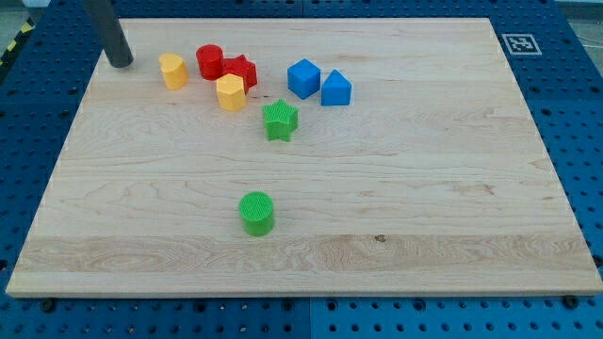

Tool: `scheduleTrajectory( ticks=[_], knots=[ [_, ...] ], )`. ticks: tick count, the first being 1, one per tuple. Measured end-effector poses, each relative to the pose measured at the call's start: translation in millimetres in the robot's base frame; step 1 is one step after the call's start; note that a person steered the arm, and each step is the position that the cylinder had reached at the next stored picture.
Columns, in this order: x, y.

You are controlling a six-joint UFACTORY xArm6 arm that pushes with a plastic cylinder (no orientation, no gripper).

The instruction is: Drag the yellow heart into the red blocks

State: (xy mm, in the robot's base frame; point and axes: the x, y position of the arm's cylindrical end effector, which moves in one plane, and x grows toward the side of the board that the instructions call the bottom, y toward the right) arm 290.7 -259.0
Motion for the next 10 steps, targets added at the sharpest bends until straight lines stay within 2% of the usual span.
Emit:
scheduleTrajectory(
  ticks=[2, 4, 6, 10],
  knots=[
    [11.4, 26.4],
    [41.5, 29.0],
    [33.7, 44.4],
    [33.6, 143.7]
  ],
)
